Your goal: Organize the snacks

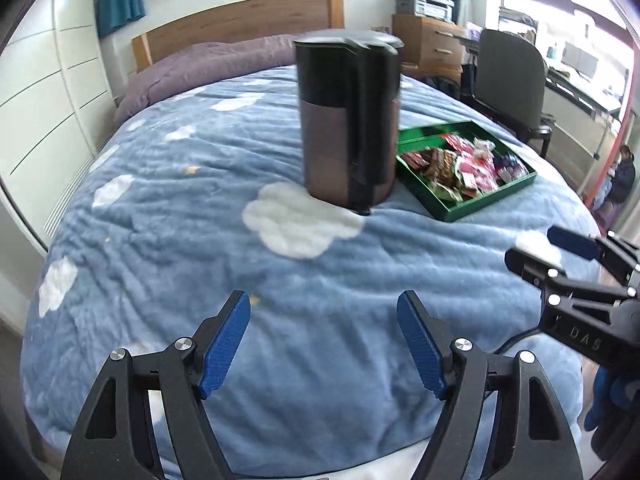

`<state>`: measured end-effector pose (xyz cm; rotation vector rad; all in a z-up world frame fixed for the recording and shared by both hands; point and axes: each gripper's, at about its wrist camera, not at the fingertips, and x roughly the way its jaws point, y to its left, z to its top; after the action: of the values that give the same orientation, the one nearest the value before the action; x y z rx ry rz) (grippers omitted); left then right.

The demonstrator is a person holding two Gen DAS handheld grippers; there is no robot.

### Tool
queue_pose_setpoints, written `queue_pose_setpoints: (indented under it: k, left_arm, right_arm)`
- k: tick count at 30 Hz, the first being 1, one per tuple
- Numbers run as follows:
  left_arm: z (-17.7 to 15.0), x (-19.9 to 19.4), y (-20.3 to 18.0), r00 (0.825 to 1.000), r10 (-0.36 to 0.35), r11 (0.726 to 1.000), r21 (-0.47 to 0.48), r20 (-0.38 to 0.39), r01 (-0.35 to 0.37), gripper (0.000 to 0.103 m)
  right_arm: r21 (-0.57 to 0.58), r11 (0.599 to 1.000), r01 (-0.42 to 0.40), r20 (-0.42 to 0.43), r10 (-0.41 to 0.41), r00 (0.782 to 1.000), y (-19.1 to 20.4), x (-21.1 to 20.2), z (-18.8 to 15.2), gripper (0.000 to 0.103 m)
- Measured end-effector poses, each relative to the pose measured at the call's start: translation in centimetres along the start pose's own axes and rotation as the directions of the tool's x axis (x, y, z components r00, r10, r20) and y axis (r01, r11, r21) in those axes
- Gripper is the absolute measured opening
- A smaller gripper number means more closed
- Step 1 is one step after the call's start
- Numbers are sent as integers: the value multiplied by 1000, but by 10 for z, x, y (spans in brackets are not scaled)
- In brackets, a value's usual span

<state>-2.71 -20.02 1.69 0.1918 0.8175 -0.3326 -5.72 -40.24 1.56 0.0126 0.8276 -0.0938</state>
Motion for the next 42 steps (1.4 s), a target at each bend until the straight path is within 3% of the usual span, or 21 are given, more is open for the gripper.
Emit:
queue_pose_setpoints:
  k: [18,42]
  left_arm:
    - [-5,-12,30,999,-6,998,-63,36,8,71]
    - [-8,-11,41,1000,-13,995,-99,22,15,78]
  right_arm:
    - [-32,999,15,7,-15,1000,23,-7,2,103]
    - [-5,998,58,5,-58,998,2,-9,-4,103]
